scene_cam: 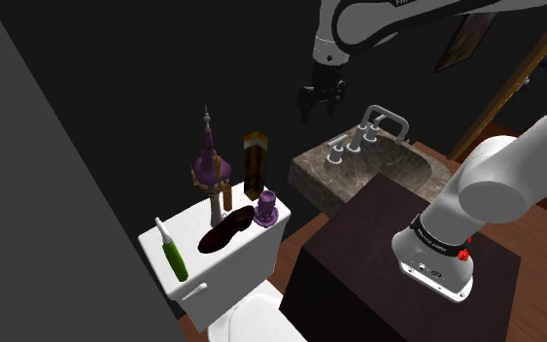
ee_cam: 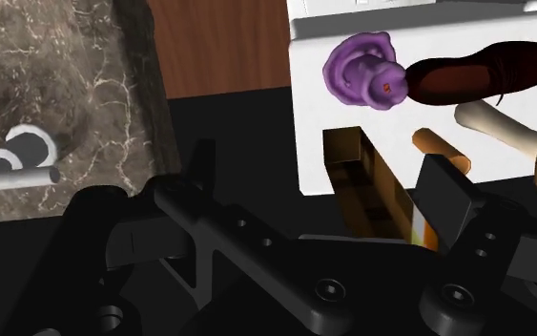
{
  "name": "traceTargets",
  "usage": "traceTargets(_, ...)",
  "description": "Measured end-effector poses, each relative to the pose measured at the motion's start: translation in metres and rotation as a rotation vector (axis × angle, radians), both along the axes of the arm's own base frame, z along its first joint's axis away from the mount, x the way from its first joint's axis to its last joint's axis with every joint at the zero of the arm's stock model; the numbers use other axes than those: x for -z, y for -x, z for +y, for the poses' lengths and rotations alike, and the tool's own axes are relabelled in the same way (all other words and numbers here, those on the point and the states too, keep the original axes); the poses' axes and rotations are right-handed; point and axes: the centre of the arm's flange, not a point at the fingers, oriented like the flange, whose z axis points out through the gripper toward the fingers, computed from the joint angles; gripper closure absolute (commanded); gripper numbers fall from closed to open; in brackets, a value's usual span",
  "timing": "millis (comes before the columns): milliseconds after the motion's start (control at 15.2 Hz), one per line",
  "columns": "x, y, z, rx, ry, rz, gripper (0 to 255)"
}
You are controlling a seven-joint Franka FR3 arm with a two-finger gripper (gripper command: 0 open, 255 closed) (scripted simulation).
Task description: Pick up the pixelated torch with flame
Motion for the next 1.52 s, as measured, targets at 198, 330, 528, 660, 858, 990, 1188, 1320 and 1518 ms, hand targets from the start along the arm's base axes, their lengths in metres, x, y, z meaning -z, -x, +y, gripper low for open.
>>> traceTargets(198,0.027,-0.027,0.014,0.013,-0.001,-0.003,0)
traceTargets(330,0.04,-0.044,0.026,0.021,-0.002,-0.006,0)
traceTargets(528,0.067,-0.069,0.04,0.033,-0.003,-0.009,0)
traceTargets(660,0.083,-0.09,0.05,0.041,-0.004,-0.012,0)
traceTargets(858,0.102,-0.119,0.063,0.054,-0.006,-0.015,0)
traceTargets(990,0.121,-0.141,0.069,0.062,-0.007,-0.018,0)
traceTargets(1188,0.135,-0.151,0.075,0.067,-0.007,-0.018,0)
traceTargets(1320,0.146,-0.153,0.076,0.068,-0.007,-0.018,0)
traceTargets(1518,0.163,-0.153,0.077,0.068,-0.007,-0.018,0)
